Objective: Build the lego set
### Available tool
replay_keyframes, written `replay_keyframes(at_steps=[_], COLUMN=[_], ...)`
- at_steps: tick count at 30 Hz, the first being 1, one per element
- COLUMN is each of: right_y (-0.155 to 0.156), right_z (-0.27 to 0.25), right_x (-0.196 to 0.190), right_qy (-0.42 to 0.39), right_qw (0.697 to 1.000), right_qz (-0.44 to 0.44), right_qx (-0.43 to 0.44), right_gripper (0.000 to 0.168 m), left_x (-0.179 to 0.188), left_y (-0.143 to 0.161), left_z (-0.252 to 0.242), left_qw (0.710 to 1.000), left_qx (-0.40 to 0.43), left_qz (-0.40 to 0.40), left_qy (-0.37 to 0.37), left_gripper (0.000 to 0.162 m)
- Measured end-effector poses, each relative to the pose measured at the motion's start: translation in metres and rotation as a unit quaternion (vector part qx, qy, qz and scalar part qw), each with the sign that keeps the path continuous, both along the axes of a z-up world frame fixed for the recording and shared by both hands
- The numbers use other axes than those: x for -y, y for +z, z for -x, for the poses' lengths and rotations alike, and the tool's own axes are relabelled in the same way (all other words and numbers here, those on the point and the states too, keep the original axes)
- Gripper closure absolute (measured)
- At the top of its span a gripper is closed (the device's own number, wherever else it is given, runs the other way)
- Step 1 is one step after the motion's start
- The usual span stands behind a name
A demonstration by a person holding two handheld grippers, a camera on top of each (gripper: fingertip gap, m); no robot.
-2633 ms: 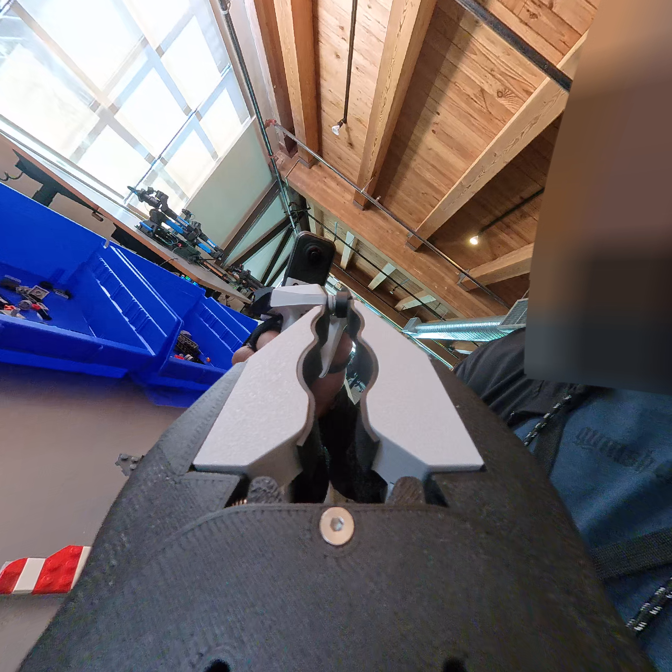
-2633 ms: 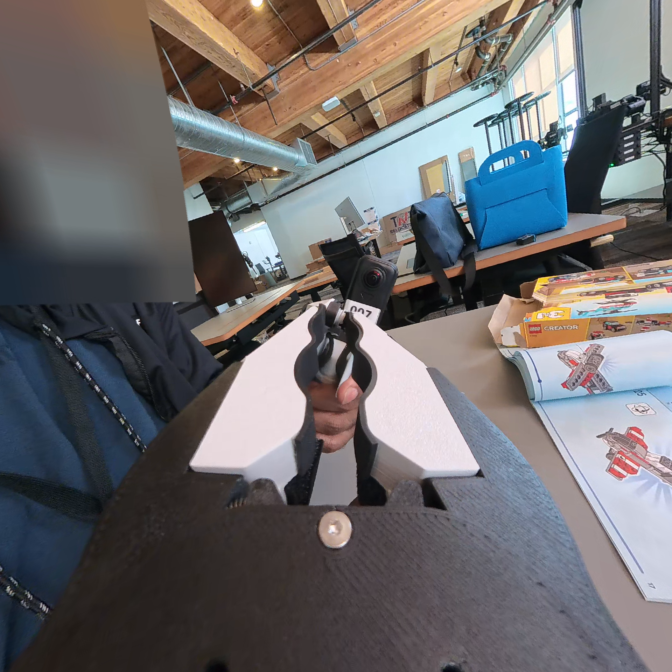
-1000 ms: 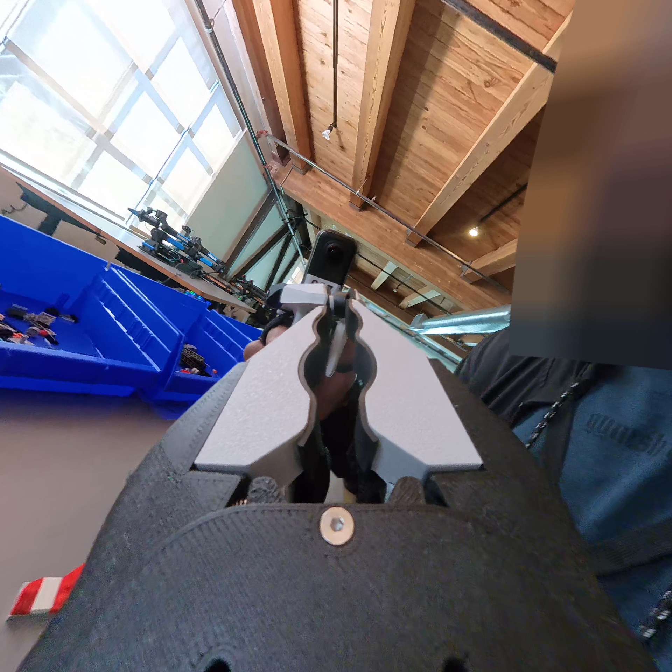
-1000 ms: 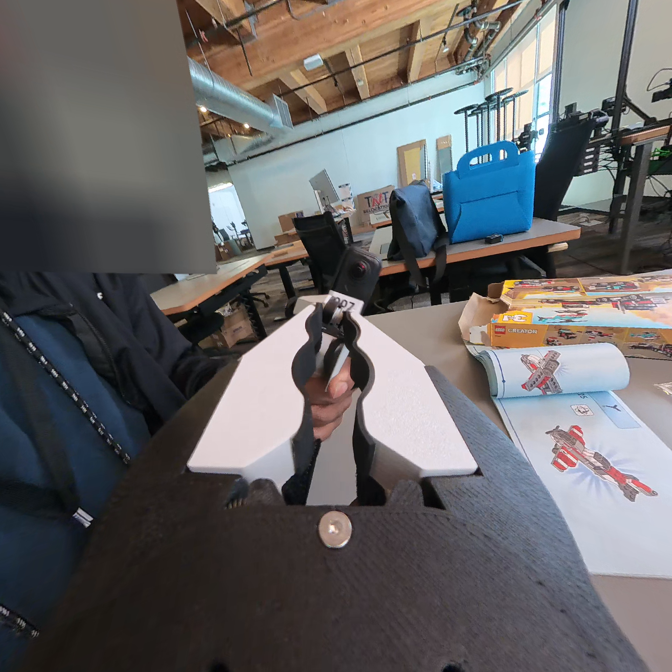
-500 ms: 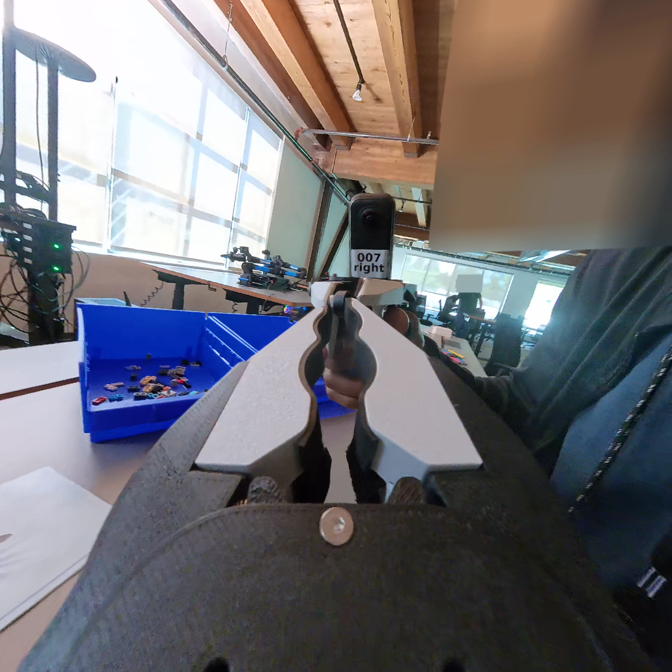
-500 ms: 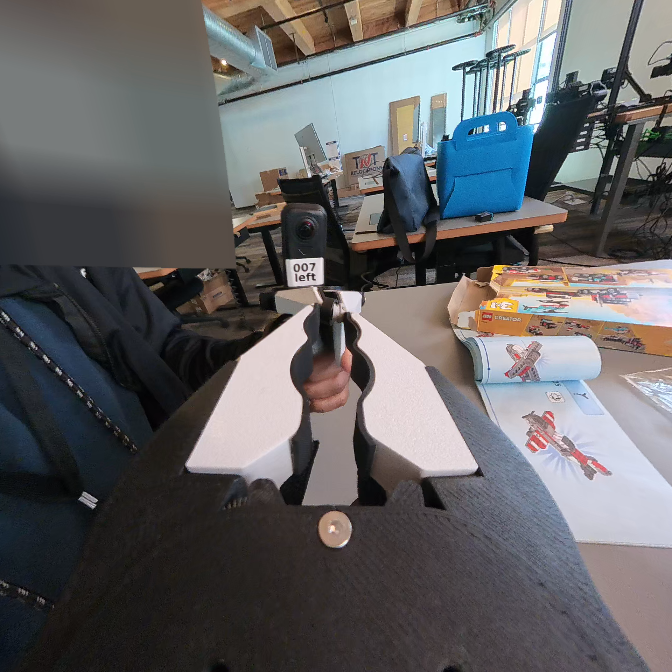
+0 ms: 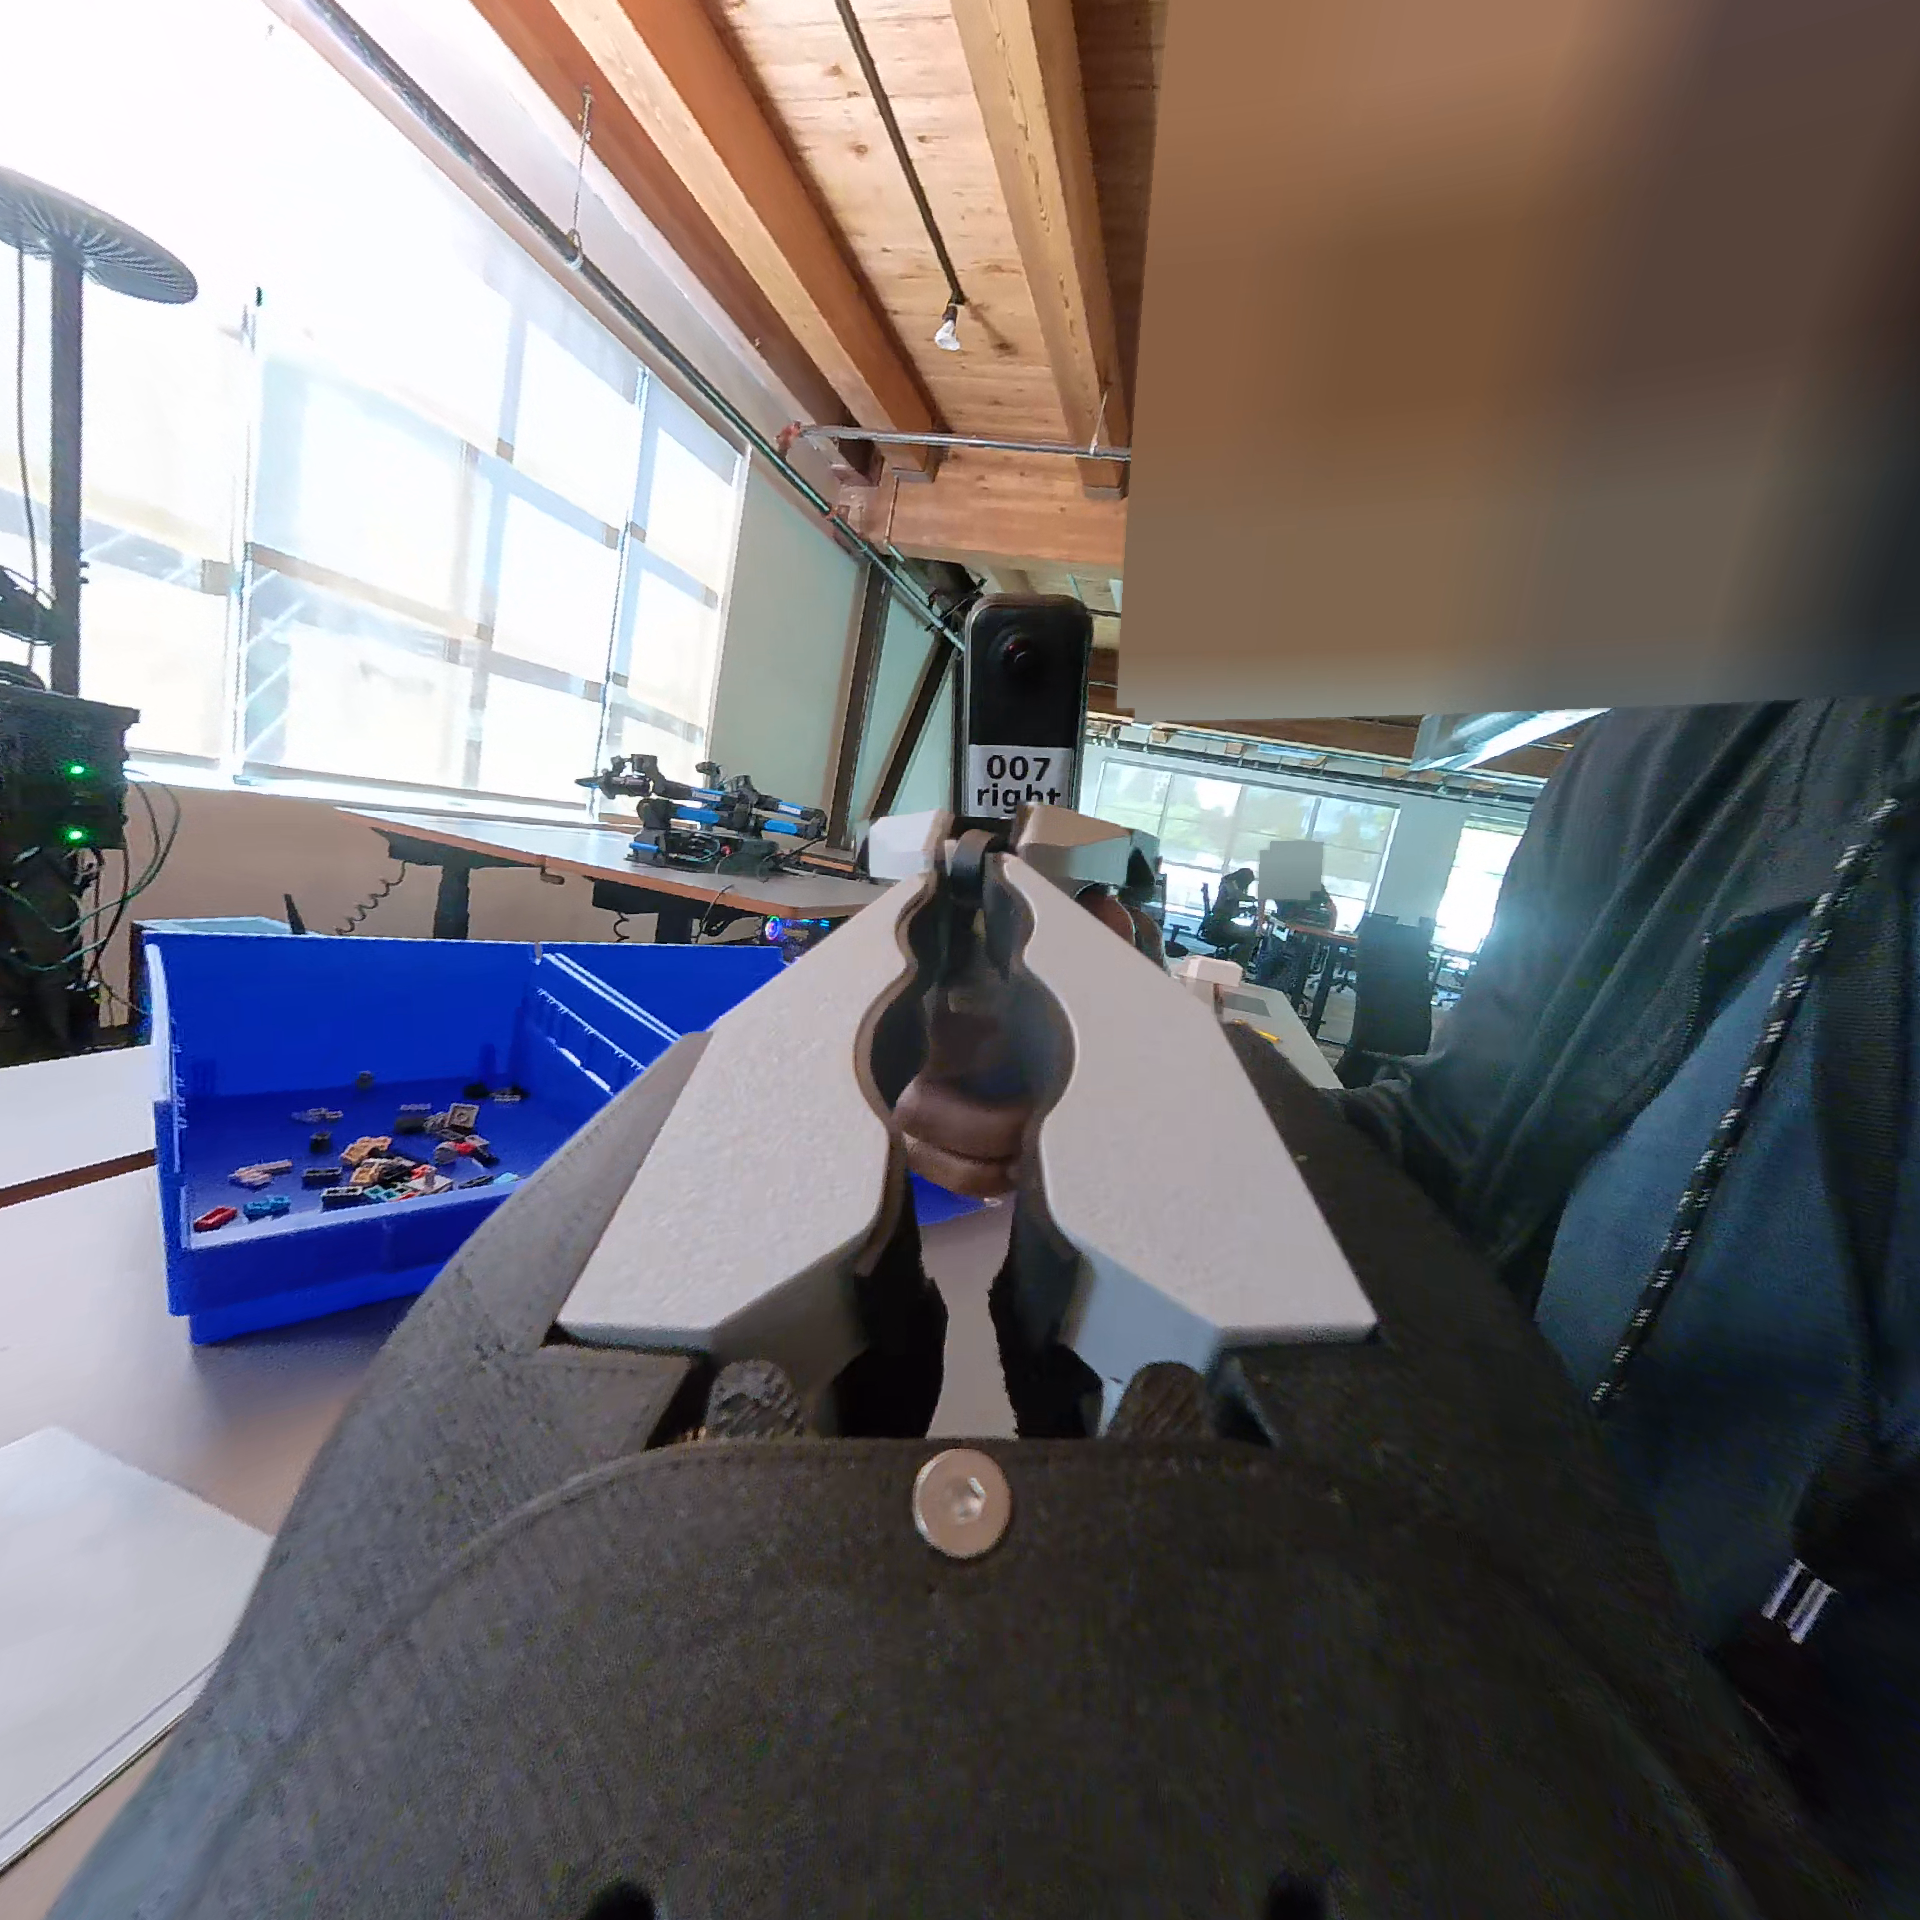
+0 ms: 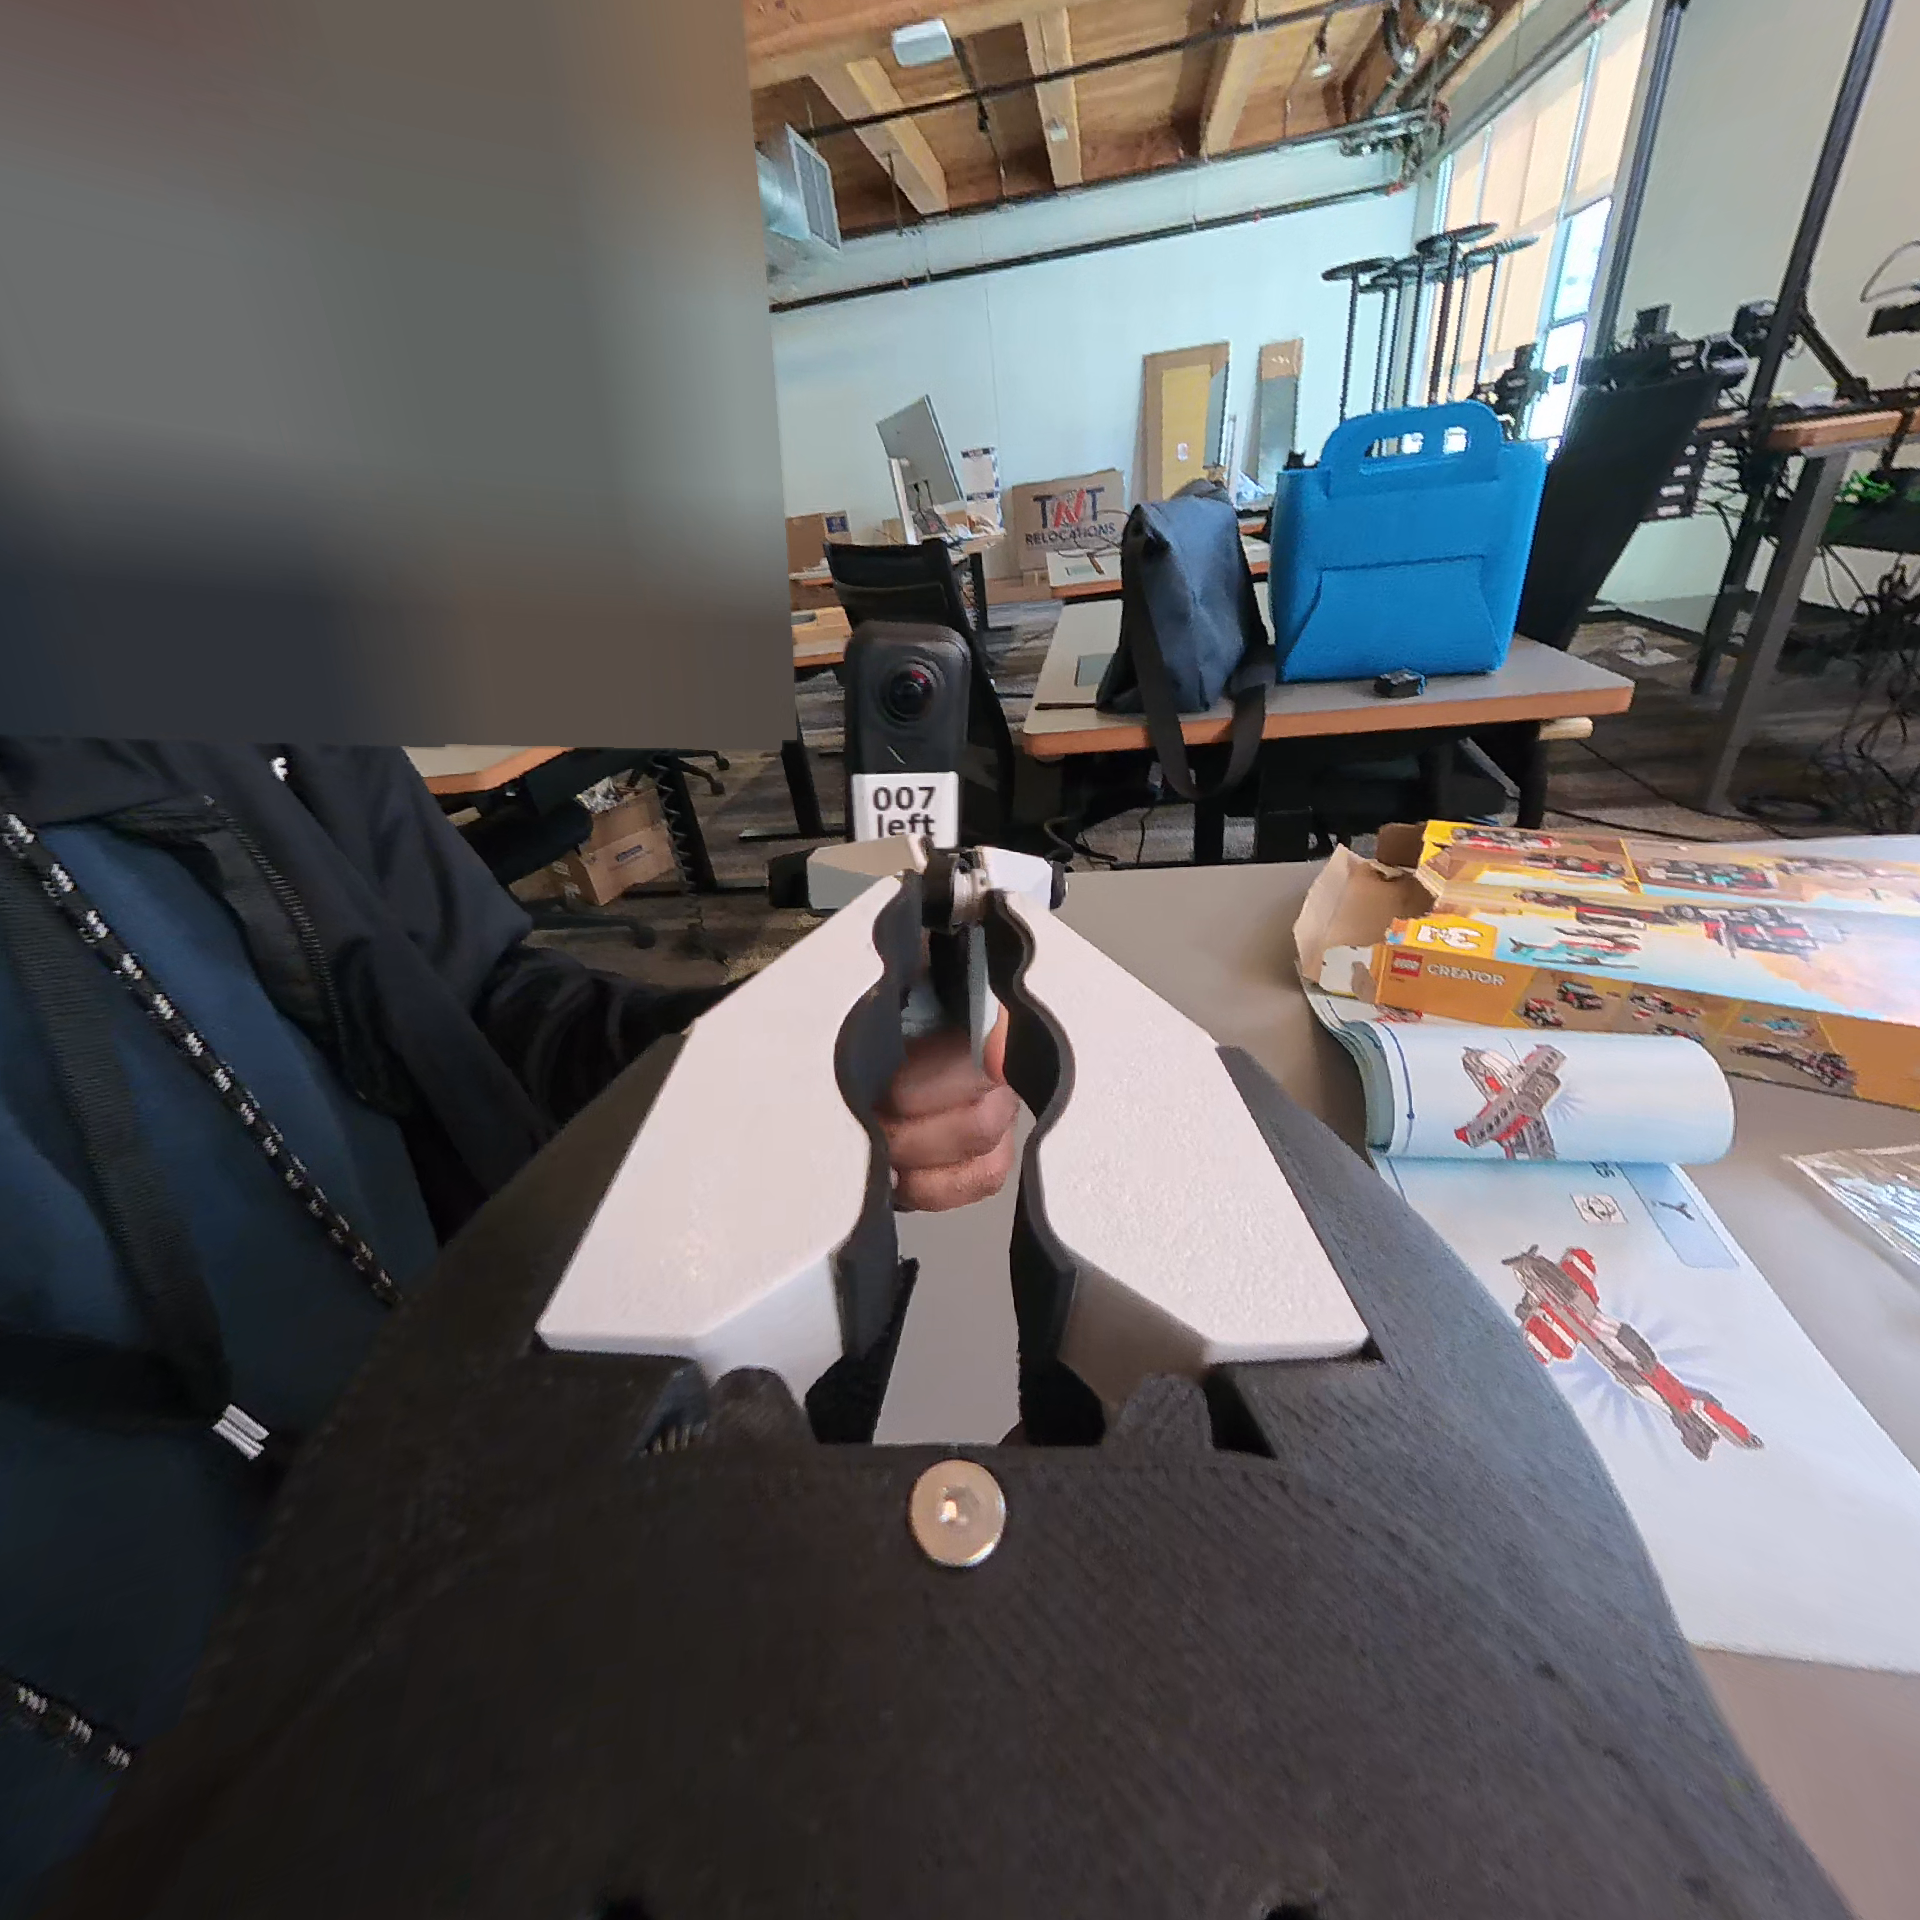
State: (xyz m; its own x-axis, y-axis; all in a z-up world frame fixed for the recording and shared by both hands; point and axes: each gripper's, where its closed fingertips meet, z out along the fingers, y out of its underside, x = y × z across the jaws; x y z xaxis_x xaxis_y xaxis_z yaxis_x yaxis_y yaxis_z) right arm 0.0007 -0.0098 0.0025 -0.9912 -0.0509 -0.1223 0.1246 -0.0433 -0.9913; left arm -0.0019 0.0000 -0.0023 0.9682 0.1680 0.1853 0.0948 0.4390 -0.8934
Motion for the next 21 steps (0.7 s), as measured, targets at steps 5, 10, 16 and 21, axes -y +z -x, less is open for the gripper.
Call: replay_keyframes(at_steps=[5,10,16,21], right_y=[0.0005,-0.0025,-0.0048,-0.0066], right_z=[-0.0032,-0.0026,-0.0057,-0.0102], right_x=[0.0012,0.0008,-0.0013,-0.0027], right_qy=[0.001,-0.002,0.014,0.032], right_qw=[1.0,1.0,1.0,0.999], right_qz=[0.002,-0.009,-0.015,-0.02], right_qx=[-0.016,-0.026,-0.023,-0.017], right_gripper=[0.157,0.156,0.156,0.156], left_x=[0.0013,0.0002,-0.0018,-0.0036], left_y=[0.0007,-0.0021,-0.0046,-0.0052], left_z=[-0.0024,-0.0028,-0.0029,-0.0068], left_qw=[1.0,1.0,1.0,0.999], left_qx=[-0.008,-0.012,-0.01,-0.011], left_qz=[0.001,0.021,0.029,0.029], left_qy=[-0.005,-0.001,-0.003,-0.018], left_gripper=[0.155,0.154,0.147,0.148])
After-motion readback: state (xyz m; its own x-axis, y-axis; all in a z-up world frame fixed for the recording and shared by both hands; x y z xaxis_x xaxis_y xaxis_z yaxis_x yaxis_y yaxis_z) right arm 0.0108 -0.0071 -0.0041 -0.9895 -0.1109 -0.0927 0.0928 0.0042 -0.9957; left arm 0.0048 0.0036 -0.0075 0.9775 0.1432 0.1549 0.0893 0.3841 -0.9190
